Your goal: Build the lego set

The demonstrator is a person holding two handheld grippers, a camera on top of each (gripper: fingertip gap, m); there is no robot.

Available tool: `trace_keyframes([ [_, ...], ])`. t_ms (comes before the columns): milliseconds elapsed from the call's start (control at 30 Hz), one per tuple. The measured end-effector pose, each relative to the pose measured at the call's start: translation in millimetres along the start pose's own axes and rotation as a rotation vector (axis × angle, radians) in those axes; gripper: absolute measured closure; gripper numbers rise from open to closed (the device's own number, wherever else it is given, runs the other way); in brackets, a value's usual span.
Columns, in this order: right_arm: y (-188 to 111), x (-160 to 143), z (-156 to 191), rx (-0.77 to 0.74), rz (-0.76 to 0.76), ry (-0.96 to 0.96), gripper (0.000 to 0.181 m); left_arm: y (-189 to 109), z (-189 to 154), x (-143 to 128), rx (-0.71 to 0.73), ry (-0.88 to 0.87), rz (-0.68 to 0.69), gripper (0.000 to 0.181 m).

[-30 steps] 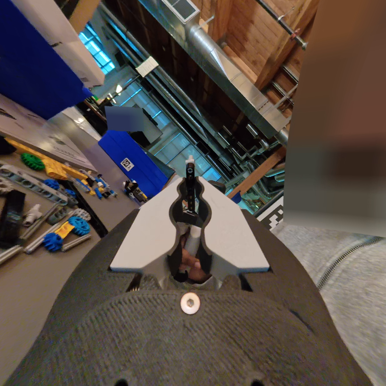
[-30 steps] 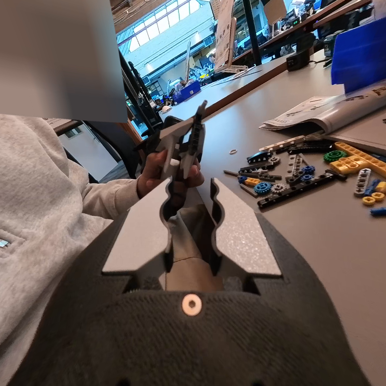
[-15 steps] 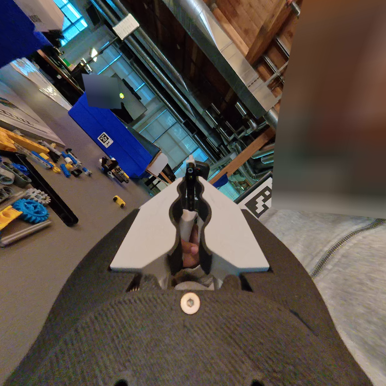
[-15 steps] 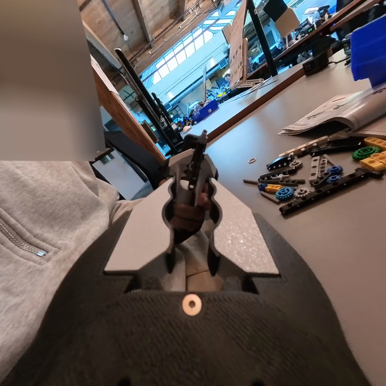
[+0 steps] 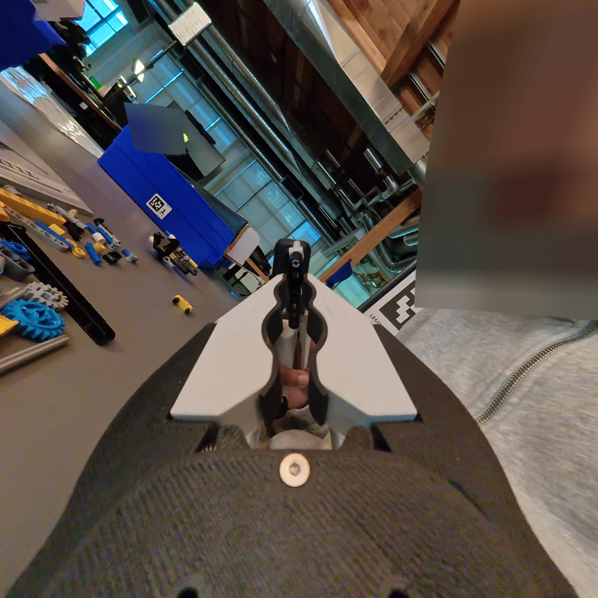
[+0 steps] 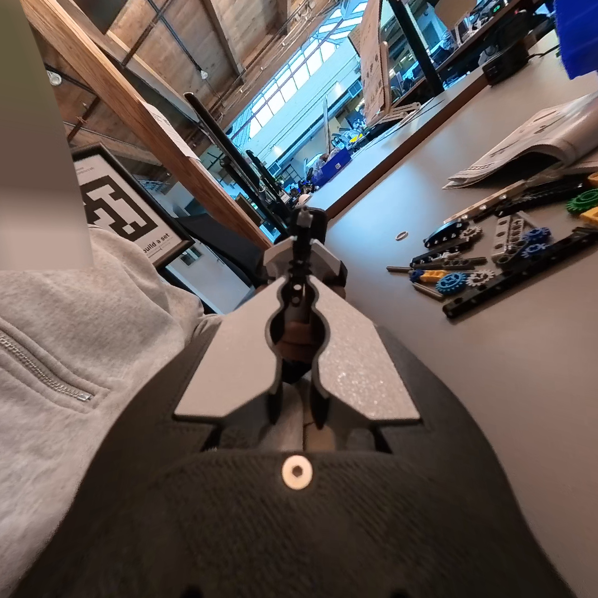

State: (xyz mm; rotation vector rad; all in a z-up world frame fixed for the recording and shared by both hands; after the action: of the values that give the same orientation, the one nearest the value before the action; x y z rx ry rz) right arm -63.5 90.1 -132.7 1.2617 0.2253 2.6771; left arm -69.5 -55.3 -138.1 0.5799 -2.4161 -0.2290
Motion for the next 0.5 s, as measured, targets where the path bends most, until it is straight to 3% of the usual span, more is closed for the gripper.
trace_keyframes([
  [500,1.3,0.5,0.9,-0.019,-0.027,0.000,0.176,0.7,0.5,-0.8,-0.007,-0.013,-0.009,0.177],
])
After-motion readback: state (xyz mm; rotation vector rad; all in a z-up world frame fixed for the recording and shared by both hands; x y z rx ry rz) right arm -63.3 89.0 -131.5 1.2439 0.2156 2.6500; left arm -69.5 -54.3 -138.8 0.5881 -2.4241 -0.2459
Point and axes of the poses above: each gripper's, where its closed fingertips meet, y out along the fingers, x out of its top, z = x × y across the jaws, the point moved 8 cm from there along -y, back along the fingers, and after that the axes turned 7 degrees about x, right-handed, at the moved point
